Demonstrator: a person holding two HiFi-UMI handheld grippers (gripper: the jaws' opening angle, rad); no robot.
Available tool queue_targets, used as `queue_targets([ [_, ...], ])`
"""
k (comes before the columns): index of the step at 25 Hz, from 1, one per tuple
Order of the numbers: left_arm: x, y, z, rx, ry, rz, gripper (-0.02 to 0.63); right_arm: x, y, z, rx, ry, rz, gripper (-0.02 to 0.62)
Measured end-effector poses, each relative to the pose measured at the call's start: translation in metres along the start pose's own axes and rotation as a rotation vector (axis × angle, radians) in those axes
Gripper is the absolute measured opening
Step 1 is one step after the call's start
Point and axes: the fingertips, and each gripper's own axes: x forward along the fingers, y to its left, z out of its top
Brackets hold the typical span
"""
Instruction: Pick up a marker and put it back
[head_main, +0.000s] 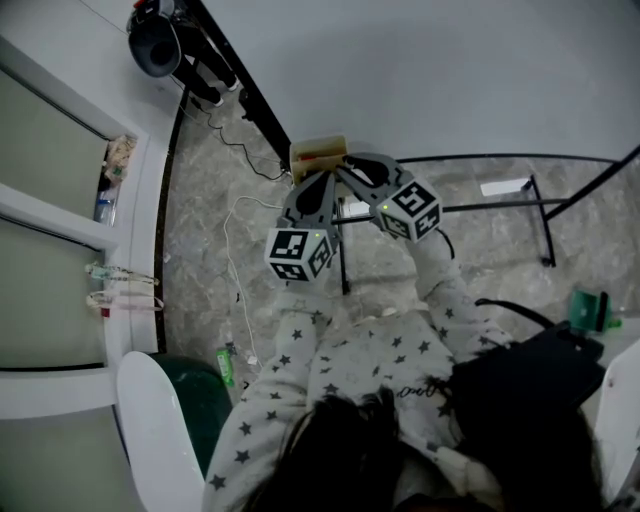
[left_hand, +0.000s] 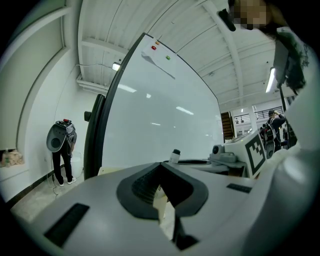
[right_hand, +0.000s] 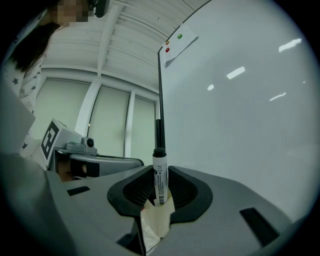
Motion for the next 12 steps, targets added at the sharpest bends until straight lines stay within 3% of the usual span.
queue_targets([
  [10,-0.009,-0.012,0.008,0.002,-0.007,0.014,0.002,-0.018,0.013,0.017,-0.017,-0.029,0.015,0.086],
  [12,-0.010,-0.012,0.008,0.000,-0.010,0.013,0.001,-0.020,0.014,0.021,-0.006,-0.041,0.021,0.153],
])
